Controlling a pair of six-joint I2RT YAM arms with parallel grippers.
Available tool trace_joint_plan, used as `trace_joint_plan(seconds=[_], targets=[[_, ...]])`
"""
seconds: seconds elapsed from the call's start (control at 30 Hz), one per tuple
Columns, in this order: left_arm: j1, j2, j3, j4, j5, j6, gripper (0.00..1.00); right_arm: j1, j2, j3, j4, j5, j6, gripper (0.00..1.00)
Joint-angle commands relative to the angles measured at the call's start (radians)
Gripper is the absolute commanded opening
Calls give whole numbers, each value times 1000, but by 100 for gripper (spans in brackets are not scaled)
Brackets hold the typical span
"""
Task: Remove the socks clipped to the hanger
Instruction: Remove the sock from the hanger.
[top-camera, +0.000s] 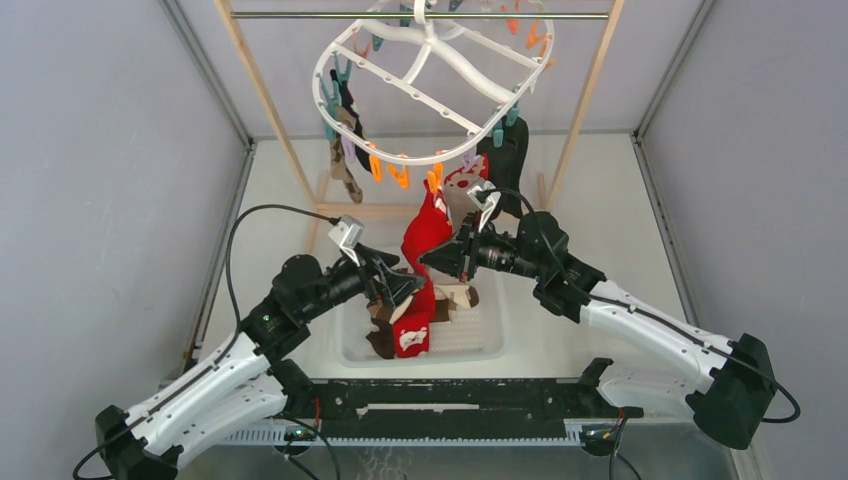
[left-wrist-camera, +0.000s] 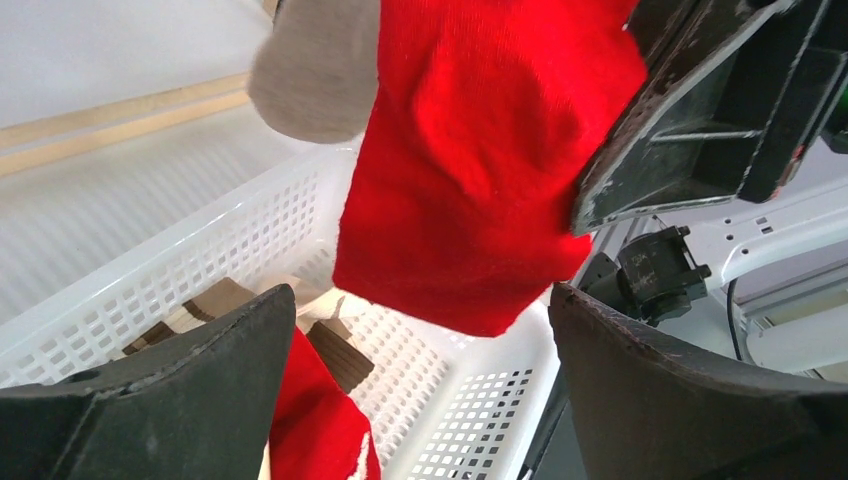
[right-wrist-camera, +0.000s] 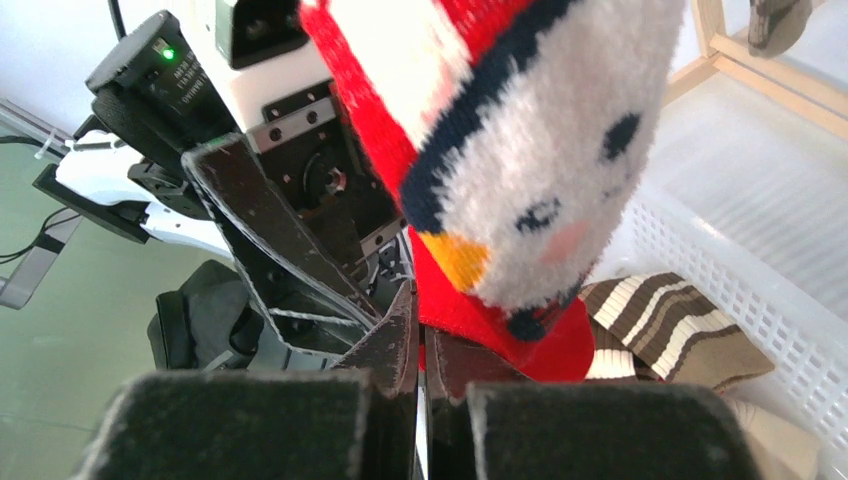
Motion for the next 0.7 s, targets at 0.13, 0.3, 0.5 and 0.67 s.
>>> trace_joint_plan(seconds=[0.13,0.3,0.5,0.67], targets=[[-28,29,-22,100,-4,26,100,1,9,72,41,-14,14,1],[-33,32,-30,137,-6,29,100,1,21,76,46,-23,20,0],[-35,43,-33,175,5,32,100,1,26,76,49,-21,21,0],[-38,66,-44,201,13,35,100,0,30,76,54,-17,23,0]])
